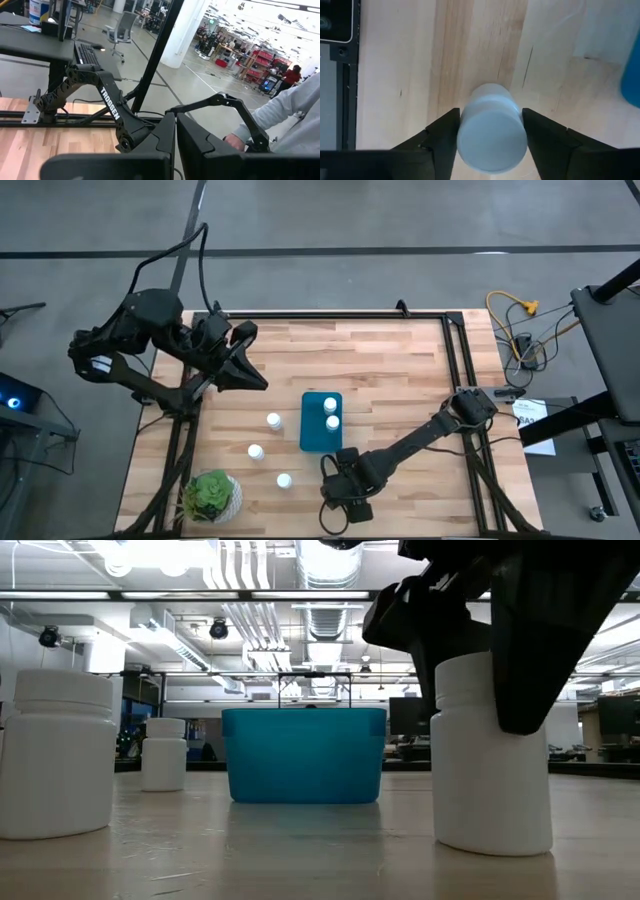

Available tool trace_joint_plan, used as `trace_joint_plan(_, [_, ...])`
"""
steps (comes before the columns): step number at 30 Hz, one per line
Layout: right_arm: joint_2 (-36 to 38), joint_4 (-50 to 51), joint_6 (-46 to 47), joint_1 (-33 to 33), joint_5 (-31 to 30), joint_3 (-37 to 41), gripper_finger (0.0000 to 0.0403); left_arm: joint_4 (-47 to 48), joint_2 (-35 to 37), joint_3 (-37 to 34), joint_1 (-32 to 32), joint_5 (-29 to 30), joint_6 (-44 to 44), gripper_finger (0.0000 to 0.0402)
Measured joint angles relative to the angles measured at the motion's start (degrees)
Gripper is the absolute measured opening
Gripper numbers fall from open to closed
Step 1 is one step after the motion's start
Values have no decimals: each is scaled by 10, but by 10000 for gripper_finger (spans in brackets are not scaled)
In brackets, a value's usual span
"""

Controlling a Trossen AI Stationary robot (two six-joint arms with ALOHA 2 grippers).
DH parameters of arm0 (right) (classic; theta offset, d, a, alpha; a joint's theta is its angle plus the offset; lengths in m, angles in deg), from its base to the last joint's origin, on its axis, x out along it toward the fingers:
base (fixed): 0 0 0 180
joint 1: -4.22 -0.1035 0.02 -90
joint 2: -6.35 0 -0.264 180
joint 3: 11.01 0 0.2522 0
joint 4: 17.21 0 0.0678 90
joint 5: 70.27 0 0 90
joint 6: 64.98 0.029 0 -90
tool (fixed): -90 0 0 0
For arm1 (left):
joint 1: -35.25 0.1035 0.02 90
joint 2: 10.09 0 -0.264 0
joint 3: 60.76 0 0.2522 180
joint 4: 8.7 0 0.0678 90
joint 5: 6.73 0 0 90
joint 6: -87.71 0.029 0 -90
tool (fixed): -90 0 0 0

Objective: Pick and place pill bottles into a basket
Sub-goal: Put the pill bottle into the bin

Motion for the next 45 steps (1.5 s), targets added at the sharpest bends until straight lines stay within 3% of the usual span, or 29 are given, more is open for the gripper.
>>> trace_joint_plan(5, [0, -1, 1, 1, 1, 0, 158, 0, -2, 0, 0, 0, 0, 0])
trace_joint_plan(20, [43, -1, 22, 34, -5, 1, 157, 0, 14, 0, 0, -2, 0, 0])
trace_joint_plan(32, [150, 16, 44, 94, -76, 0, 151, 28, 38, 0, 0, -4, 0, 0])
trace_joint_plan(45, [140, 32, 28, 150, -76, -17, 149, 35, 59, 0, 0, -8, 5, 0])
